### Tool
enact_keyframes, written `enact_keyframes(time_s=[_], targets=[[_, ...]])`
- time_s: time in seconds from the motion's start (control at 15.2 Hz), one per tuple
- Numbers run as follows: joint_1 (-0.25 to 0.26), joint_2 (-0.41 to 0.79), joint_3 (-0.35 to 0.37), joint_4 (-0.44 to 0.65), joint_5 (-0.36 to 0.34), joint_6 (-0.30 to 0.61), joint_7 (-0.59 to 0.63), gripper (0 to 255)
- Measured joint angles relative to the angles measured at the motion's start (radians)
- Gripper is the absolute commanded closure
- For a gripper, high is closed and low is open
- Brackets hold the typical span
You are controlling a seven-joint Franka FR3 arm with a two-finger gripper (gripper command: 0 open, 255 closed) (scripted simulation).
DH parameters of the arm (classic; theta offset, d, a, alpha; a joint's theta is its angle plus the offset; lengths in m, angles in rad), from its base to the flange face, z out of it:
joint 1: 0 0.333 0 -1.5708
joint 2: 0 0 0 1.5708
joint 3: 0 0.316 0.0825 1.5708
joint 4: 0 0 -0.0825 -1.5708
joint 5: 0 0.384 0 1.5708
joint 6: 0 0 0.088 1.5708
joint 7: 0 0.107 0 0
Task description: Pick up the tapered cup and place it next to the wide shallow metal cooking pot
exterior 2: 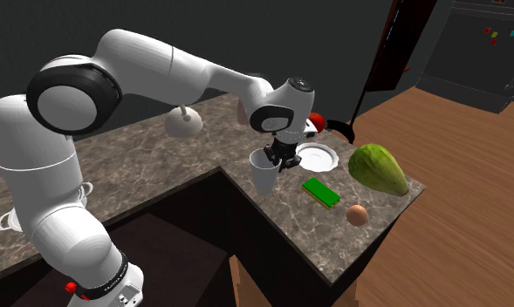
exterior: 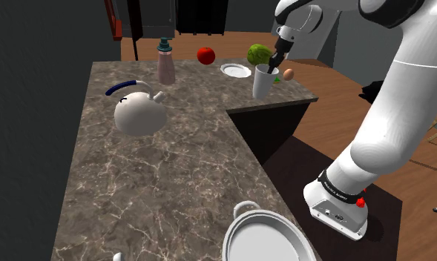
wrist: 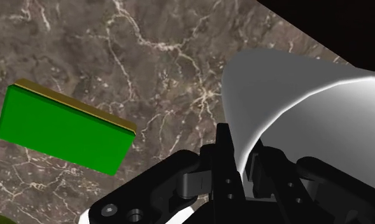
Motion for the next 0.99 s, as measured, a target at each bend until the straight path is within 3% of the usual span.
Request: enact_keyframes(time_s=[0.99], targets=[[0.007, -0.066, -0.015, 0.121, -0.058, -0.169, 0.061, 255]])
